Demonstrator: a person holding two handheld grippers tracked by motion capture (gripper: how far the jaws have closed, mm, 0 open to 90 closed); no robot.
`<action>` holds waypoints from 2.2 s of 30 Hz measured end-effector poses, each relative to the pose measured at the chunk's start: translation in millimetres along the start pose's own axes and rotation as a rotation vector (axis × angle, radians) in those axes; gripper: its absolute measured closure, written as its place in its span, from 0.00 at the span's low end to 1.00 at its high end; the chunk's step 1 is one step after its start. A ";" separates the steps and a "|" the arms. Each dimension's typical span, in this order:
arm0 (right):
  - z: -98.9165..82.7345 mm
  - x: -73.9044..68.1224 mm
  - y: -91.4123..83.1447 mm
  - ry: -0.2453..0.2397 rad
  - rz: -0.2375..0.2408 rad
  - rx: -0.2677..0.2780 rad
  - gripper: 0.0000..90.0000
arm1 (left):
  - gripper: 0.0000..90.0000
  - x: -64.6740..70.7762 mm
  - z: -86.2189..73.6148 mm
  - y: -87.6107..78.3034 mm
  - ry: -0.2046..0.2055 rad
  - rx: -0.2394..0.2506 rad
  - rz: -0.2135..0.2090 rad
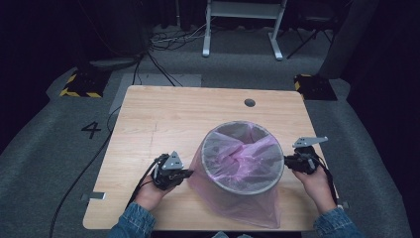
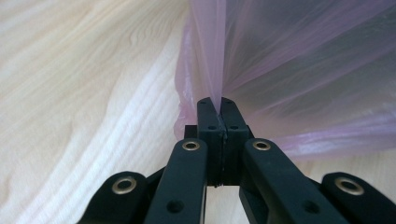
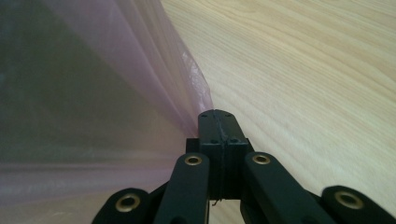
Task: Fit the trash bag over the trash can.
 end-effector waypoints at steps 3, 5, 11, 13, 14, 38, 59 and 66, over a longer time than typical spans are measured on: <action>-1.1 -5.8 -20.8 -0.023 -0.055 0.080 0.67 | 0.77 1.2 0.5 -9.9 -0.007 0.050 0.010; -2.0 -14.0 -36.9 -0.072 -0.072 0.119 0.51 | 0.62 4.1 4.2 -18.7 -0.010 0.108 -0.024; -7.5 -50.2 -73.1 -0.156 0.055 0.224 0.29 | 0.43 16.5 25.1 -33.5 0.051 0.220 -0.071; -8.9 -63.0 -80.9 -0.158 0.132 0.240 0.24 | 0.41 20.3 31.9 -32.7 0.069 0.227 -0.084; -9.5 -69.5 -84.1 -0.168 0.164 0.250 0.22 | 0.41 21.3 35.0 -31.9 0.082 0.223 -0.084; -19.0 -95.6 -67.3 -0.166 0.077 0.119 1.00 | 1.00 54.6 39.0 -29.3 0.241 0.195 -0.212; -16.2 -129.7 -63.2 -0.178 0.187 0.259 0.24 | 0.99 85.4 38.6 -25.1 0.299 0.200 -0.254; -14.6 -124.6 -60.0 -0.168 0.121 0.213 0.99 | 0.76 71.8 37.6 -31.4 0.220 0.237 -0.211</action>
Point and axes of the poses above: each handheld gripper's, and its own axes: y roughly forward along the jaws, z roughly out of its top, x roughly to its right, the point moved 3 cm from there along y, roughly forward along the jaws, and after that the axes turned 2 degrees about x, right-handed, at the moved point
